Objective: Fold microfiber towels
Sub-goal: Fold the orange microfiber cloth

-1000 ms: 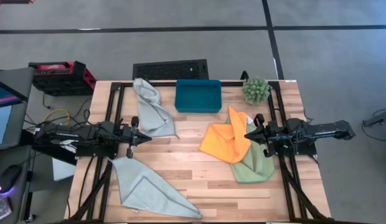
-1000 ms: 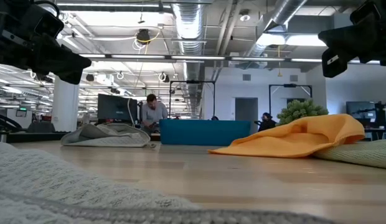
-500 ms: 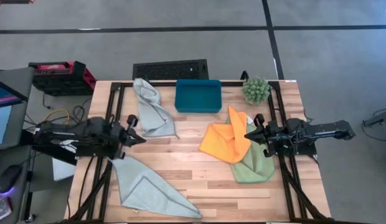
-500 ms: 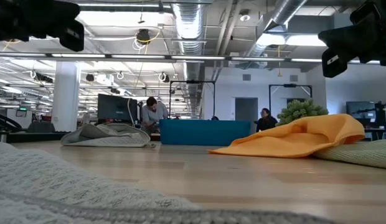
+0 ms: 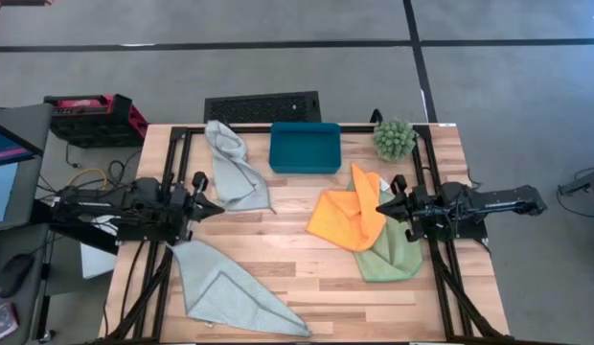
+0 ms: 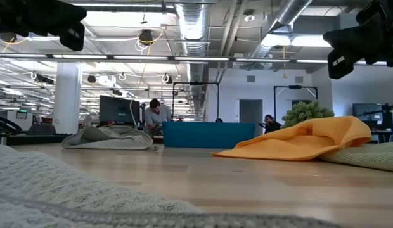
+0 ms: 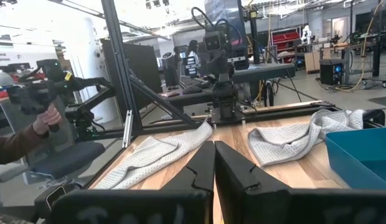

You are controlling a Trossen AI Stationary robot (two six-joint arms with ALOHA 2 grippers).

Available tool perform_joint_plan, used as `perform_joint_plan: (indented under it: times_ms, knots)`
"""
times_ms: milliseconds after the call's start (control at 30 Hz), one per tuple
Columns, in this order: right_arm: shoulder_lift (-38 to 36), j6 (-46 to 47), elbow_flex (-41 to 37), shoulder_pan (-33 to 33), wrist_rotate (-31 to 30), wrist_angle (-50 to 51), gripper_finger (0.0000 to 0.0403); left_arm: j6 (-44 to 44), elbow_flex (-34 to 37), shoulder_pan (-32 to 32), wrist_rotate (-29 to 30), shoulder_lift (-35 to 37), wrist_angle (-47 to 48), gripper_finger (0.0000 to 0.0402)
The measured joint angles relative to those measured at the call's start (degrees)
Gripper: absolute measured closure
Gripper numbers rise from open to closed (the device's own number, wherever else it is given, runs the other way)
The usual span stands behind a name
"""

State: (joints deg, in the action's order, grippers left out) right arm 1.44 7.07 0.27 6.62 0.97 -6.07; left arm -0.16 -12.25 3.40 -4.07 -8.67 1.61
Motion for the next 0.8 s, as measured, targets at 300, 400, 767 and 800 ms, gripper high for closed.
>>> perform_joint_plan:
  times_ms: [300,400,767,800]
  knots:
    - [0.0,-3.1,0.6,0.0,-4.3,0.5,0.0387,0.0,-0.1,0.0,7.2,-5.4,-3.6,0.0401]
    - [0.1,-3.7,3.3,0.0,-9.1,0.8,0.0395,0.9,-0.1,0.0,8.0,-9.3,-5.9,0.0401]
    - [8.2,4.2,20.0,0.0,-19.2,26.9,0.0399,3.5,-7.5,0.0,9.5,-27.3,-10.0,0.0401]
    - [9.8,5.6,21.3,0.0,-20.2,28.8,0.0400,4.0,-8.7,0.0,9.5,-29.1,-9.9,0.0401]
